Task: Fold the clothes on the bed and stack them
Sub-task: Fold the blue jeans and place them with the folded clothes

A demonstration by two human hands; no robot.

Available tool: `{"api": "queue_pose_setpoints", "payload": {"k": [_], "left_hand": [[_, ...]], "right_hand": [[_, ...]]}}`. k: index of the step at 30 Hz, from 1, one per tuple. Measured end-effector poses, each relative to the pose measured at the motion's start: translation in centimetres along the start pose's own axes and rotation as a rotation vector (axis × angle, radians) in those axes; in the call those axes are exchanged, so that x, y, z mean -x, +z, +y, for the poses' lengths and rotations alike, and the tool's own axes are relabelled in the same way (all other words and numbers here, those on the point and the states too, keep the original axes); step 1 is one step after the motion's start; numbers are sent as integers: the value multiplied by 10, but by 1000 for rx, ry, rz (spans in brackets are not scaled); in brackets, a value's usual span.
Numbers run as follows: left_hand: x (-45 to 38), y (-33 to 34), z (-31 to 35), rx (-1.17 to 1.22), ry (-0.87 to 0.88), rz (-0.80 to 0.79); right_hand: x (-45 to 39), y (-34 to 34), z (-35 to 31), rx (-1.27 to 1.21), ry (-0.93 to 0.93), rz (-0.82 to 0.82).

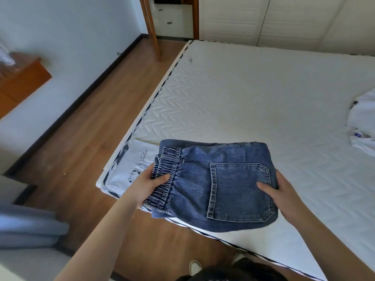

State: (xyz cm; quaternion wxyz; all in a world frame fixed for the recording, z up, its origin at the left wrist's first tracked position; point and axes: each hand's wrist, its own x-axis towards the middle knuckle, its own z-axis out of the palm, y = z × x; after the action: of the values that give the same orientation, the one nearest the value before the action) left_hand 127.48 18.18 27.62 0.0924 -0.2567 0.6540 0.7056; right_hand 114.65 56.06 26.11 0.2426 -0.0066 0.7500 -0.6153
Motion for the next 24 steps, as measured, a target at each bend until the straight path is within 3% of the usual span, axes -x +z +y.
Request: {"api": "queue_pose_setpoints", "payload": {"k": [17, 24], "left_hand": [[-117, -29, 43, -200, -103, -5], [-174, -44, 59, -305, -112, -140]], "right_hand": [[-81, 34, 2, -125, 120, 129], [-78, 54, 11, -201, 160, 254]]}}
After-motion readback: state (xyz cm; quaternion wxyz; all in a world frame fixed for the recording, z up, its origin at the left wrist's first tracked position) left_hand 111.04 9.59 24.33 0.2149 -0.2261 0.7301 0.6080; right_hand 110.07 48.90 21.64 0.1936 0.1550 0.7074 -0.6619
